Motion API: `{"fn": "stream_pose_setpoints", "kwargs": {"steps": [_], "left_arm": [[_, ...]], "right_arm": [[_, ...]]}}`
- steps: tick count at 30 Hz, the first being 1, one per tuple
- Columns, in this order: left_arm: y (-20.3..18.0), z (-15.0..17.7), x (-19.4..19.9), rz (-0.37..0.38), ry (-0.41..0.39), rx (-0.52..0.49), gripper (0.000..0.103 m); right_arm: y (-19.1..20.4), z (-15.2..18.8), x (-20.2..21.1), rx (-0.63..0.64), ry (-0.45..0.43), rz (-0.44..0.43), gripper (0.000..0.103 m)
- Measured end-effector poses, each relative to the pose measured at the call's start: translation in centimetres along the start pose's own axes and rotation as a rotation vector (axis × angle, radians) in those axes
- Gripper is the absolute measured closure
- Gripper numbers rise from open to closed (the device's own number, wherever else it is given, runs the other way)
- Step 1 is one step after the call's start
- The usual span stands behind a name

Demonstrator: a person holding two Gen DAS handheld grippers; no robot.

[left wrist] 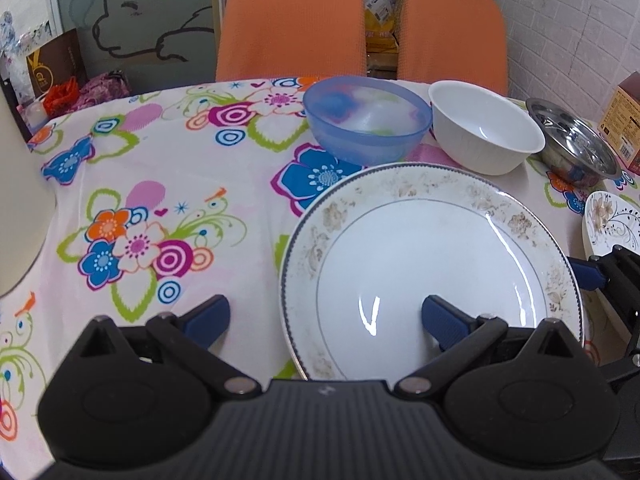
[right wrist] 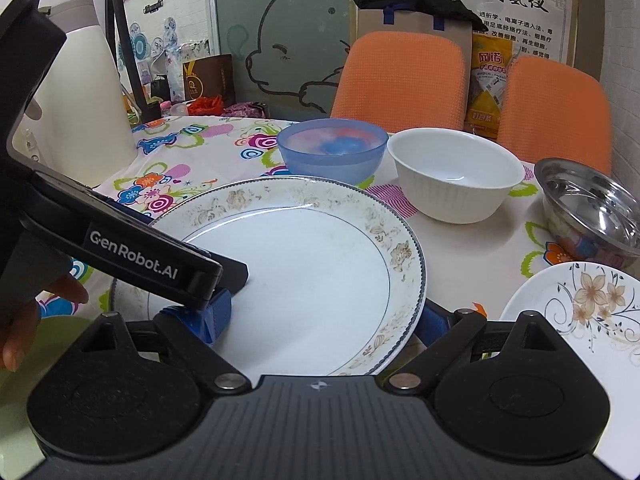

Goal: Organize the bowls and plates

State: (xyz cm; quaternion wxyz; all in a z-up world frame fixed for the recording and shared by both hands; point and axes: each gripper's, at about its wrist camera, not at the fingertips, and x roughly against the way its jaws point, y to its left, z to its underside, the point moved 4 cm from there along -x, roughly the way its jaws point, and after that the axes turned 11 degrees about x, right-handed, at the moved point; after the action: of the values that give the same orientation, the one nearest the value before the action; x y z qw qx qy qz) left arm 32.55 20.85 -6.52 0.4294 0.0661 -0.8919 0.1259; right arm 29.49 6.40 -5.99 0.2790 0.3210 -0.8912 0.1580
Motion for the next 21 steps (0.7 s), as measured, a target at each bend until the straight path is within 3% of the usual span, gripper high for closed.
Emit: {"fn": "stream_pose_setpoints", "kwargs": {"steps": [5, 8, 10, 13, 18, 21], "left_arm": [[-0.1, 0.0, 0.0, 0.001, -0.012, 0.001, 0.002], [-0.4, 0.3, 0.4, 0.021, -0.029, -0.003, 0.013], [-1.0, 0.5, 0.9, 0.064, -0.033, -0.018, 0.032], [-1.2, 0.3, 1.0, 0.053, -0.028, -0.012, 0.033], [-1.2, -0.5, 1.0, 0.054, -0.013, 0.032, 0.047], [-1.2, -1.0, 2.0, 0.054, -0.046, 0.031, 0.047]], "right_arm": [[-0.2, 0.0, 0.0, -0.011, -0.007, 0.000, 0.024], [-0.2, 0.2, 0.0, -0.001, -0.017, -0.001, 0.026], [-0.2, 0.1, 0.0, -0.001, -0.017, -0.001, 0.027], [-0.3, 0.0, -0.1, -0.006, -0.012, 0.002, 0.027], [-0.6, -0.7, -0.3, -0.067, 0.008, 0.002, 0.027], [-0.3, -1.4, 0.8, -0.070, -0.020, 0.007, 0.027]]}}
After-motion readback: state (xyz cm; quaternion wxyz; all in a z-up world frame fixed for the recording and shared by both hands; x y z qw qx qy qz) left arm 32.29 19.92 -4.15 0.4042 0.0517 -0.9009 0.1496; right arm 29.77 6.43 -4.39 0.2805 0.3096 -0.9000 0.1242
